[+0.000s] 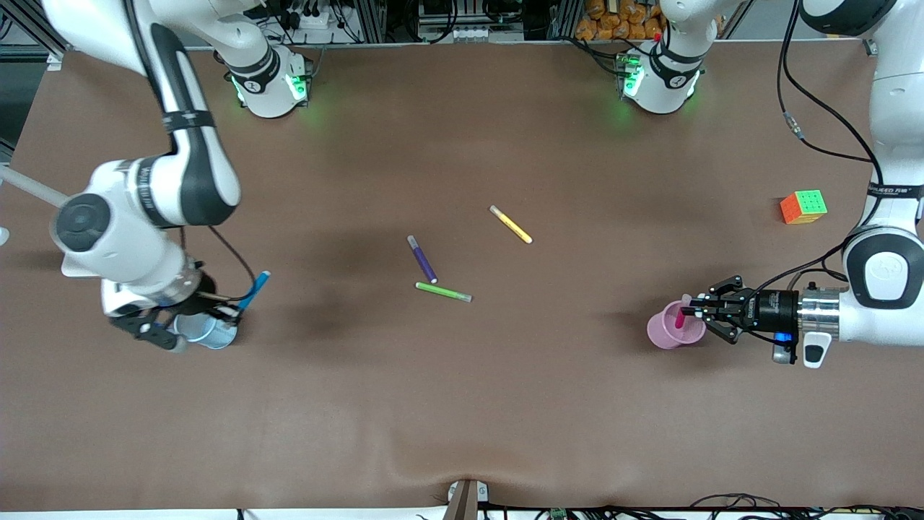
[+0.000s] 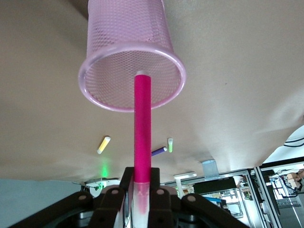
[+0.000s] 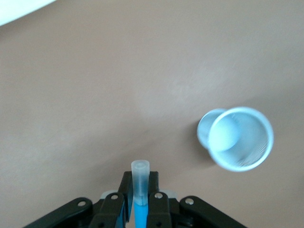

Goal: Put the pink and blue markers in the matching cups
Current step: 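Lower the pink marker into the pink cup while the right gripper carries blue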

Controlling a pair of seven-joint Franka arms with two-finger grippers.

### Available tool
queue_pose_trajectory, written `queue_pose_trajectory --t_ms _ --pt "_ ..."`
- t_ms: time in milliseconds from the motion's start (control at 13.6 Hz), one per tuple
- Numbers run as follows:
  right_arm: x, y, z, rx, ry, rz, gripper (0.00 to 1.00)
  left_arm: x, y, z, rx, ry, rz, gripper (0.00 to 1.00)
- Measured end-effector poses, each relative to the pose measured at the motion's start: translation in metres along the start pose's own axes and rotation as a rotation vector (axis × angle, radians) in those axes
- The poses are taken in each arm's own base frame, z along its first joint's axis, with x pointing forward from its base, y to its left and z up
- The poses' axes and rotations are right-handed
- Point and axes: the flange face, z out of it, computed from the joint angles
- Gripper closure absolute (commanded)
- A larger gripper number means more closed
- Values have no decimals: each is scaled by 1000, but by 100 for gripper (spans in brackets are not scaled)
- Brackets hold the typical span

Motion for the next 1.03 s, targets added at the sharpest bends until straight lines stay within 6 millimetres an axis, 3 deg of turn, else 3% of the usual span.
queue_pose_trajectory --t_ms 147,294,368,588,735,1029 --pt "10 15 -5 -68 44 -64 100 7 -3 -1 -3 -1 17 65" --pt "16 18 -8 -123 100 -116 100 11 -5 -3 -7 -2 31 7" --pt "20 20 -10 -136 130 -132 100 11 -5 -3 -8 -1 31 0" --pt "34 35 -10 -170 213 -168 100 9 -2 -8 -16 4 38 0" --pt "39 42 -3 -183 252 -191 100 -3 6 -24 -35 23 64 0" --pt "35 61 31 -180 337 -248 100 -70 18 -72 -15 113 156 0"
